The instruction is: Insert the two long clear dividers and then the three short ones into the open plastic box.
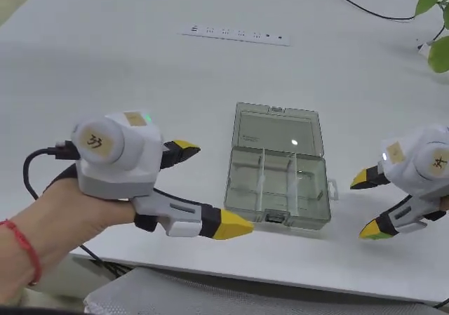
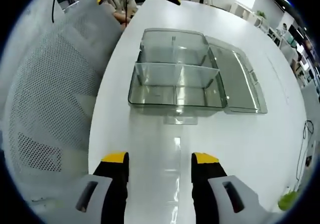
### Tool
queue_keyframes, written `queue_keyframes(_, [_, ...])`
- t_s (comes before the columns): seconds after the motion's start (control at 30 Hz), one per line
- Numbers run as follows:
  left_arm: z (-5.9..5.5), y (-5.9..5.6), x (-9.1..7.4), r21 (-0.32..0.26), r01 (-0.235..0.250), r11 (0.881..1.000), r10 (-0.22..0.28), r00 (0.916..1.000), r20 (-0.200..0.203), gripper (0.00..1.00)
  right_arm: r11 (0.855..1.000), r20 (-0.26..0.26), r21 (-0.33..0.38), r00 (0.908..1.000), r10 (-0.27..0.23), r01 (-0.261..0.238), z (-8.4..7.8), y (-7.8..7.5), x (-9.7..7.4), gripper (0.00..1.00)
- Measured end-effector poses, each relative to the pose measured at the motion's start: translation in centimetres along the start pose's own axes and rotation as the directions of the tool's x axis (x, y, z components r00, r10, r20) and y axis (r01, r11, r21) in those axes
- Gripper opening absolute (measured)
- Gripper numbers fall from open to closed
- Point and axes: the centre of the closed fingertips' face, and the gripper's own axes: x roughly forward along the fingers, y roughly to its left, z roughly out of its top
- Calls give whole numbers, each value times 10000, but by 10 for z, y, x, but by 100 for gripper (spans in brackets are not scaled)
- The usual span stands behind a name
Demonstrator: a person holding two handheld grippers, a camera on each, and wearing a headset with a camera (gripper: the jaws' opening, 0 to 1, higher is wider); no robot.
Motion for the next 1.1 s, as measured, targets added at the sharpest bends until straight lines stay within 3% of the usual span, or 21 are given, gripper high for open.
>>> queue_keyframes(0.2, [1,3,0,-40,-20,10000,20,10000,51,99,9997,-311,-119,9993,195,-198,-4,5,4,47])
queue_keyframes(0.37, [1,4,0,-82,-40,10000,41,9999,94,98,9985,-401,-537,9991,-132,110,-8,-2,3,43])
queue_keyframes(0.57, [0,3,1,-67,1,10000,-1,10000,70,98,9989,-452,-454,9989,-88,68,-7,-1,2,41])
queue_keyframes(0.67, [0,3,1,-75,5,10000,-5,10000,74,98,9992,-463,-371,9988,-145,128,-5,-1,1,34])
queue_keyframes(1.1, [2,3,3,-68,49,10000,-48,9999,110,97,9993,-537,-121,9979,-356,350,-8,-2,-3,33])
